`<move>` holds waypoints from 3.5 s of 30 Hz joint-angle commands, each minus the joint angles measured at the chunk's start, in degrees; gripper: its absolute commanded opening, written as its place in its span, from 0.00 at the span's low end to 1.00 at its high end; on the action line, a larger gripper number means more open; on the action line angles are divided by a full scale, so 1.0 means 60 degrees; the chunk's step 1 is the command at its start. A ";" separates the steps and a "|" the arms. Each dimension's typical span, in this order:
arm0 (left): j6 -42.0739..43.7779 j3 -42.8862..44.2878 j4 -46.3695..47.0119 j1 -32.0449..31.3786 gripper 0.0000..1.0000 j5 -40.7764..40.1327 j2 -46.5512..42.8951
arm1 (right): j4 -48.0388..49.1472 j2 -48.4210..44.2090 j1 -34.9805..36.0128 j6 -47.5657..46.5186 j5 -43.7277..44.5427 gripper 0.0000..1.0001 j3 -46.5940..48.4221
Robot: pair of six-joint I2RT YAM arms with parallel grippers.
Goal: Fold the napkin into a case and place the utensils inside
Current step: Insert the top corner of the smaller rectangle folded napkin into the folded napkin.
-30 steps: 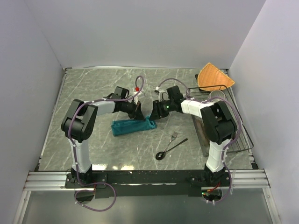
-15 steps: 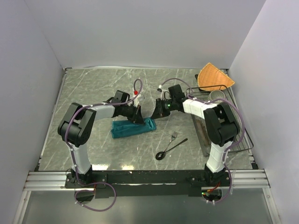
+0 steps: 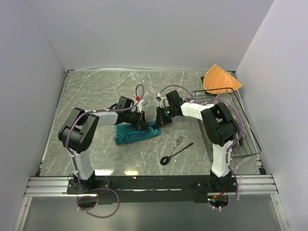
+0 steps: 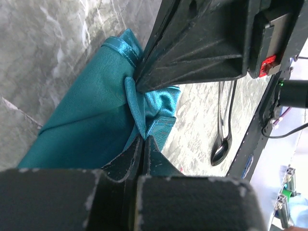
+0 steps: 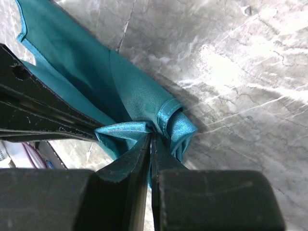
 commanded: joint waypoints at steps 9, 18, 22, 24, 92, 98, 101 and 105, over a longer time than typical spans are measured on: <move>-0.1103 -0.0845 0.0623 -0.0043 0.01 -0.0273 -0.0699 | 0.0479 -0.0618 -0.0179 -0.0001 -0.0400 0.16 0.0119; -0.1557 -0.0641 0.0580 -0.0043 0.01 -0.0288 -0.0275 | 0.0246 -0.1176 0.0143 -0.0835 0.0184 0.19 0.0265; -0.1673 -0.0465 0.0360 0.0016 0.01 -0.0215 -0.0099 | -0.0076 -0.1117 0.0639 -0.1464 0.0872 0.22 0.0367; -0.1703 -0.0436 0.0229 0.0030 0.01 -0.0171 -0.0069 | -0.0077 -0.1088 0.0758 -0.1568 0.1267 0.22 0.0353; -0.2757 0.0457 -0.0182 0.0367 0.01 0.0546 0.0473 | 0.0568 -0.1894 0.1945 -0.3165 0.3540 0.00 -0.0585; -0.2758 0.1131 -0.0518 0.0367 0.01 0.0708 0.0634 | 0.0597 -0.1703 0.1945 -0.3136 0.3598 0.00 -0.0555; -0.2568 0.1366 -0.0782 0.0382 0.01 0.0708 0.0897 | 0.0656 -0.1674 0.1930 -0.3077 0.3598 0.00 -0.0555; -0.2333 0.1512 -0.1075 0.0382 0.01 0.0679 0.1307 | 0.0685 -0.1688 0.1945 -0.3004 0.3642 0.00 -0.0468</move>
